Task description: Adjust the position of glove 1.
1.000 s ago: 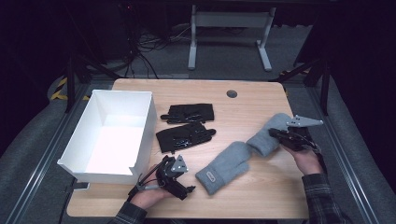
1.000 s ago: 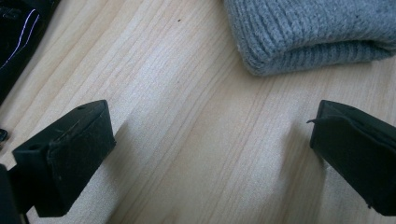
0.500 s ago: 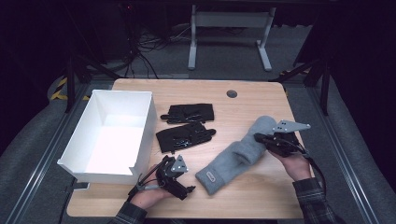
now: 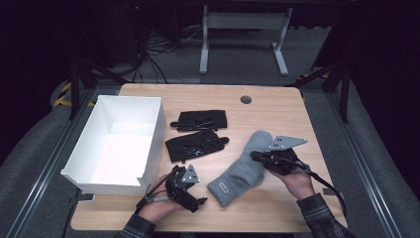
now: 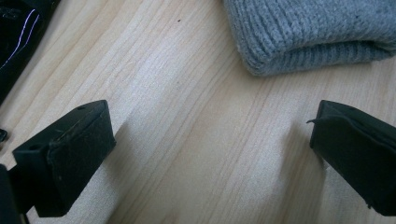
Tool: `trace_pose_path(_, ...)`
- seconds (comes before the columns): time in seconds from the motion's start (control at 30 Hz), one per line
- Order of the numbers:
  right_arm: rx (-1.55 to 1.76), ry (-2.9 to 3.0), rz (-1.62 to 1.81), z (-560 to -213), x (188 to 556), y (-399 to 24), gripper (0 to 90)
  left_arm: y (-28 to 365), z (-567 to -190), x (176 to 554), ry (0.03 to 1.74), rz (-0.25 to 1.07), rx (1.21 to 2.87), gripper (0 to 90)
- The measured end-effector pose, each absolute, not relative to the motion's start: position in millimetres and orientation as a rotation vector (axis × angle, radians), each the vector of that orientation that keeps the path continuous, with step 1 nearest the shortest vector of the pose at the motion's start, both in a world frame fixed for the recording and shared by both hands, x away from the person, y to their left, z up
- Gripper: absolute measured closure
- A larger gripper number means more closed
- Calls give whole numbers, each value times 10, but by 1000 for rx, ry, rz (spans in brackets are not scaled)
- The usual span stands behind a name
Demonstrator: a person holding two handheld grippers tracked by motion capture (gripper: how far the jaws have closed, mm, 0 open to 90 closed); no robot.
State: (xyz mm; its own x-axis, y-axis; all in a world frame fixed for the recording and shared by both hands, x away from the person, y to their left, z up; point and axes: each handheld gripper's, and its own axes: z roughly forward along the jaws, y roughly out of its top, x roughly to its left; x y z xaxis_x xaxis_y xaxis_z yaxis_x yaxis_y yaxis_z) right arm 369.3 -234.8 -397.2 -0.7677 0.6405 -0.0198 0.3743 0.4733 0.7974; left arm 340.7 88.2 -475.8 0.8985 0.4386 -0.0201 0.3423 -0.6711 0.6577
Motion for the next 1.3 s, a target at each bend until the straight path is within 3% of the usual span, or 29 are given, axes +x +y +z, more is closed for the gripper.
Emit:
trace_pose_path(0.2,846,2436,1178,-4048,3700,-2292,876,863,-4724,3409,562,178,2401,22)
trace_pose_path(0.33,842,2437,1175,-4048,3709,-2308,778,868,-4657,3412,617,118,2375,59)
trace_pose_path(0.47,853,2394,1188,-3965,3719,-2394,718,866,-4557,3387,591,152,2345,99)
trace_pose_path(0.7,966,2315,1129,-3948,3875,-2784,698,786,-4340,3366,552,150,2253,175)
trace_pose_path(0.97,1083,2306,1072,-4099,3952,-3179,676,489,-4240,3426,475,127,2261,229)
trace_pose_path(1.3,1076,2461,1092,-4278,3969,-3216,610,177,-4270,3493,409,111,2293,307)
